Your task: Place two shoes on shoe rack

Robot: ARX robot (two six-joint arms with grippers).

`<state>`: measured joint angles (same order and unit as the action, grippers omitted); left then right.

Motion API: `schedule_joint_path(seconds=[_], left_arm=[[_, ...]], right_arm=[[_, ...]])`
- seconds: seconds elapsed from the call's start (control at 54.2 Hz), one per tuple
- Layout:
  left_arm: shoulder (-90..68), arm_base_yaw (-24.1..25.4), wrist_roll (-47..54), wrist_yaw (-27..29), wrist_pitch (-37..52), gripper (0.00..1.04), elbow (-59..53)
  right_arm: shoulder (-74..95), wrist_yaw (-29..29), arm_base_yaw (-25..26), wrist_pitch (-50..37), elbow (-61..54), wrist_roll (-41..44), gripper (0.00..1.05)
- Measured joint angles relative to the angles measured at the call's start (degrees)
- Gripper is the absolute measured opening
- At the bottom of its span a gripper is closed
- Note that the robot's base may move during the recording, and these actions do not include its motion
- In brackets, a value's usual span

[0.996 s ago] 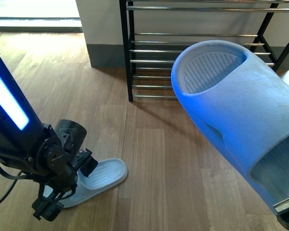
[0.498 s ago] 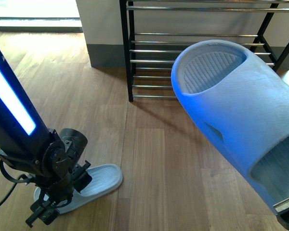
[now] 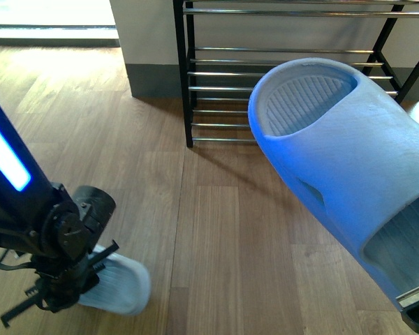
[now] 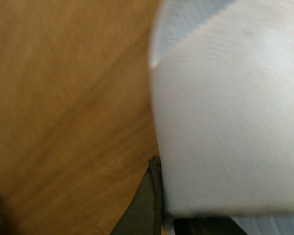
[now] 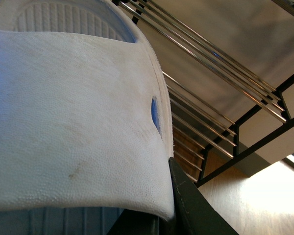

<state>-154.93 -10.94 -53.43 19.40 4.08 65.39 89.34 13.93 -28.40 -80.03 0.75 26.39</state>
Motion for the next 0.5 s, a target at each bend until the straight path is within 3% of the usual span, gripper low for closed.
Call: schedule_joint_path(seconds=[0.092, 0.295, 0.498], left_arm=[[9.8, 2.8, 10.4, 4.4, 5.9, 0.02, -5.9], [32.3, 8.2, 31.2, 7.2, 17.2, 0.02, -17.2], [55.0, 9.9, 50.6, 4.1, 23.4, 0.02, -29.4]], right_arm=[[0.0, 0.0, 0.0, 0.0, 0.0, 0.0, 0.02], [0.0, 0.0, 0.0, 0.0, 0.0, 0.0, 0.02], [0.0, 0.0, 0.0, 0.0, 0.0, 0.0, 0.02]])
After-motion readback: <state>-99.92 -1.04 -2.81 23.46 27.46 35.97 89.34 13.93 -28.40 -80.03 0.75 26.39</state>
